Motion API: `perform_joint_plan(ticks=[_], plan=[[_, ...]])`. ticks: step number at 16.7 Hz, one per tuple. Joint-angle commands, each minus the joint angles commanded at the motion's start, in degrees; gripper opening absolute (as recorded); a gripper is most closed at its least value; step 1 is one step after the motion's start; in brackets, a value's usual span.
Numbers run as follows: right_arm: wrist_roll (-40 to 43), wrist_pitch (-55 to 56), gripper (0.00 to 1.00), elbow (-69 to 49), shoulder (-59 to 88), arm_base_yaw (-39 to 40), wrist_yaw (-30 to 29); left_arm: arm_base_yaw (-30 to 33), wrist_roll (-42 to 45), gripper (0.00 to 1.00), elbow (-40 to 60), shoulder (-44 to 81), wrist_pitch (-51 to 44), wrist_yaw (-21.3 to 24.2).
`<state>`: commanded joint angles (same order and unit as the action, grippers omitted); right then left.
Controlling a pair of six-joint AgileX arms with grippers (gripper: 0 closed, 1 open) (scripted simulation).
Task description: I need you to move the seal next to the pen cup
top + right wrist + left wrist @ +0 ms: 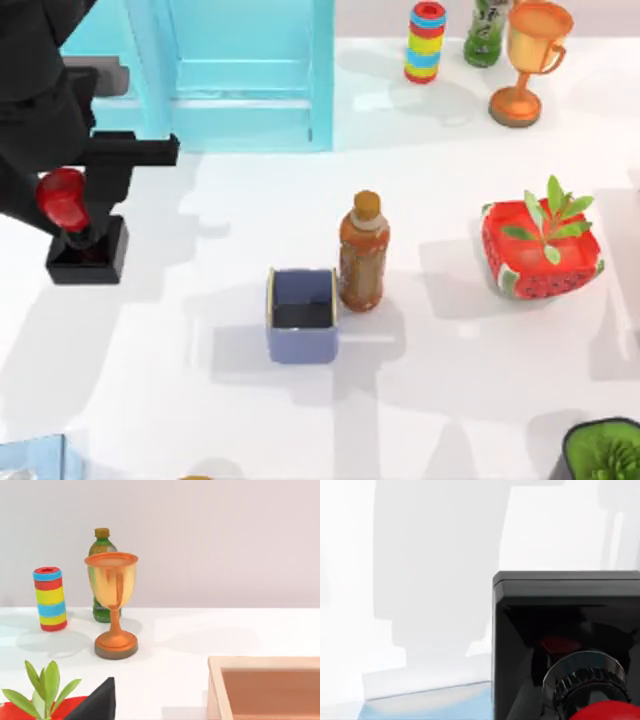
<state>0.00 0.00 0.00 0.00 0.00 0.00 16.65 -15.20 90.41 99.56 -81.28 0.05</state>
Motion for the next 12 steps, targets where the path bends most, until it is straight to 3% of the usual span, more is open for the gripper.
perform_joint_plan(ticks=[7, 12], plan=[[0.00, 0.00, 1.00, 0.00, 0.00, 0.00, 0.00, 1.58, -1.96, 0.00, 1.05, 0.65, -0.15, 0.02], [0.00, 0.00, 1.00, 0.00, 0.00, 0.00, 0.00, 7.87, -7.92, 0.00, 0.96, 7.90, 7.21, 0.04]])
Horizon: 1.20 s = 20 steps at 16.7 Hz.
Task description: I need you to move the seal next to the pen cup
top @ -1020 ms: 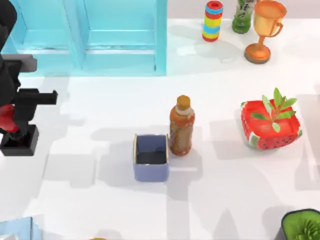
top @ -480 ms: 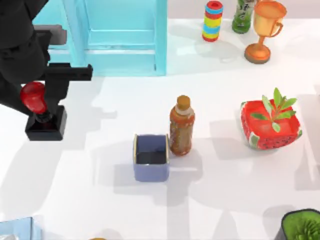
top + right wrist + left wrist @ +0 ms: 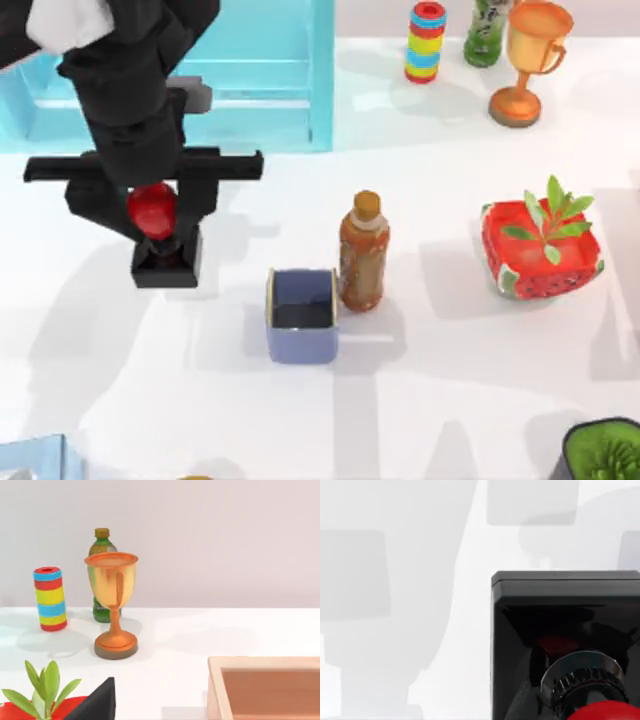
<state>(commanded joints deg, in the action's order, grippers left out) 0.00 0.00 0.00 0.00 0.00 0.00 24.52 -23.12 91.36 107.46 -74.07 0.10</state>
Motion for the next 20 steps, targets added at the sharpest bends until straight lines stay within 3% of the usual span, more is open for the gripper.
perform_joint_plan(ticks=[4, 17, 20], plan=[[0.00, 0.00, 1.00, 0.00, 0.00, 0.00, 0.00, 3.62, -3.54, 0.00, -0.27, 4.07, 4.52, 0.01], [0.00, 0.00, 1.00, 0.00, 0.00, 0.00, 0.00, 3.60, -3.51, 0.00, -3.04, 4.56, 7.78, 0.02], [0.00, 0.00, 1.00, 0.00, 0.00, 0.00, 0.00, 3.60, -3.51, 0.23, -3.04, 4.56, 7.78, 0.02]])
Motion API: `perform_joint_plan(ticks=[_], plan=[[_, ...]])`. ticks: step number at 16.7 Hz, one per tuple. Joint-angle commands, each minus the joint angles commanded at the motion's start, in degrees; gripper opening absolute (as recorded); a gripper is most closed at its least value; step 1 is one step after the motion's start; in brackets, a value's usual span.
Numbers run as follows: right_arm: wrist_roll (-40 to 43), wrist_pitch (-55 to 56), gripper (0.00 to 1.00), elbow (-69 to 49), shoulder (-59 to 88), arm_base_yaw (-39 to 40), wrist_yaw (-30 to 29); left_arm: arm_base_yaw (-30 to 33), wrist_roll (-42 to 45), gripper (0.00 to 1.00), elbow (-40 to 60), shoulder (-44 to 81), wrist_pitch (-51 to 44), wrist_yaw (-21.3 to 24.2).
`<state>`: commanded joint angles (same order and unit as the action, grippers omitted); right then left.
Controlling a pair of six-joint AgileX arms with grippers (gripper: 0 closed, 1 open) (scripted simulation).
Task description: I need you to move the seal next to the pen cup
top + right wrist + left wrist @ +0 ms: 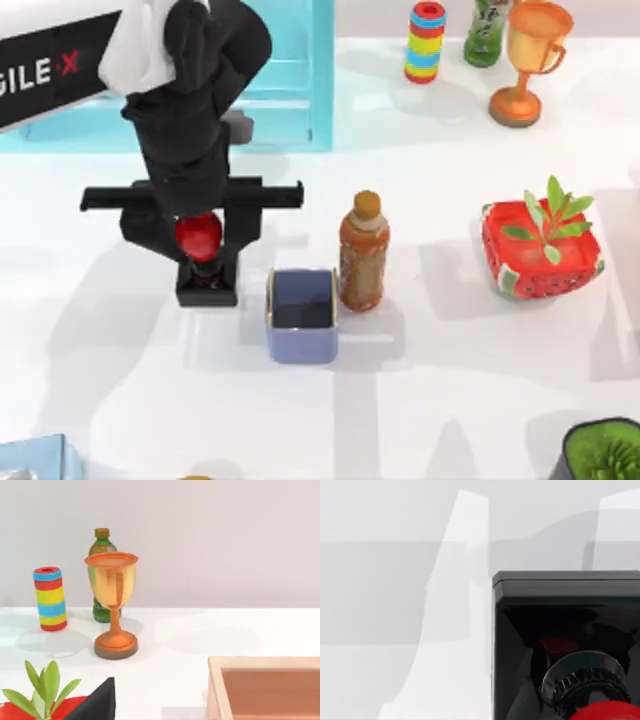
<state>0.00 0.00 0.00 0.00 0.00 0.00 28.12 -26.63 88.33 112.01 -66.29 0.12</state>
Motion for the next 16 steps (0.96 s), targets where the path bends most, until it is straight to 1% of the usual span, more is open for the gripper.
perform_joint_plan(ticks=[10, 11, 16], plan=[[0.00, 0.00, 1.00, 0.00, 0.00, 0.00, 0.00, 0.00, 0.00, 0.98, 0.00, 0.00, 0.00, 0.00], [0.00, 0.00, 1.00, 0.00, 0.00, 0.00, 0.00, 0.00, 0.00, 1.00, 0.00, 0.00, 0.00, 0.00], [0.00, 0.00, 1.00, 0.00, 0.00, 0.00, 0.00, 0.00, 0.00, 1.00, 0.00, 0.00, 0.00, 0.00]])
